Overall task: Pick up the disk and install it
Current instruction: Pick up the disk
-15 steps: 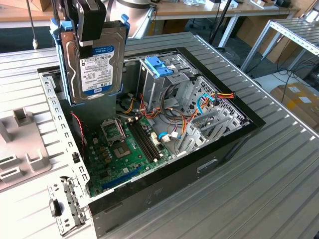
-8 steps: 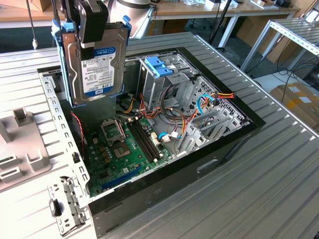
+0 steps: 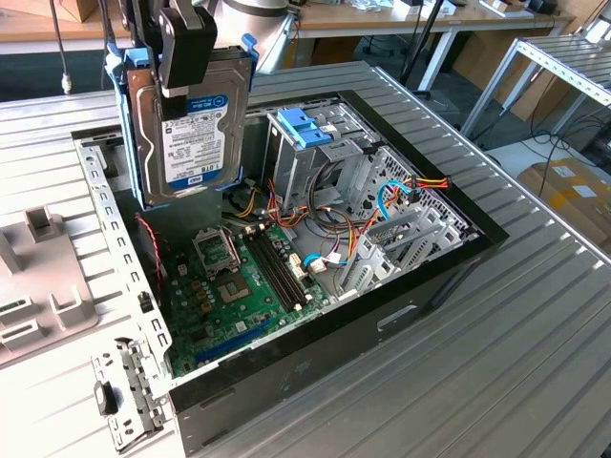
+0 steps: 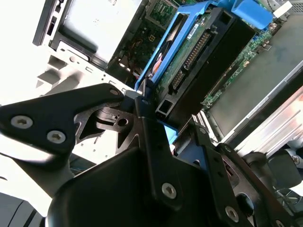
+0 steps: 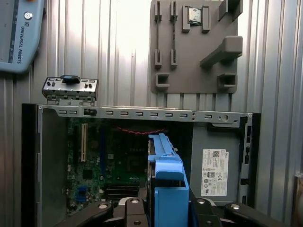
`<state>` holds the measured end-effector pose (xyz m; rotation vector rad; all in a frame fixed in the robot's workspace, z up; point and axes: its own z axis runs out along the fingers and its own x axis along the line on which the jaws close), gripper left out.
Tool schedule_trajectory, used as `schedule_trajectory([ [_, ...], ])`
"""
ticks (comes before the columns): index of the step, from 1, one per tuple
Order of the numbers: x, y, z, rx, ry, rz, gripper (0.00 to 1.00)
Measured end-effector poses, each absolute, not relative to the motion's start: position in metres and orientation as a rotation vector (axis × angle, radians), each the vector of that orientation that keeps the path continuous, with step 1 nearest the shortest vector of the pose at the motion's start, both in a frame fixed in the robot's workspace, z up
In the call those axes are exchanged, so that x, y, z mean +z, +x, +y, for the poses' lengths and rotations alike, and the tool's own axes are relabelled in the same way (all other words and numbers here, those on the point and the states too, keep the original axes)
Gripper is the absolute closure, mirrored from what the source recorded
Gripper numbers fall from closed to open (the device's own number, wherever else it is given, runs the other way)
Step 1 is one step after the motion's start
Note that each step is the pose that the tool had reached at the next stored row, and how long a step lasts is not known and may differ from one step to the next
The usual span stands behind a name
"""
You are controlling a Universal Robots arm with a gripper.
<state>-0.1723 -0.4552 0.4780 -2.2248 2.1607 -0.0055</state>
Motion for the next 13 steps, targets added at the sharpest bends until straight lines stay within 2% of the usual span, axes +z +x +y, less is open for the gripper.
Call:
schedule_trajectory([
  [13,0.477,-0.165,-0.467,-0.006,-2.225,2.161,0.63],
])
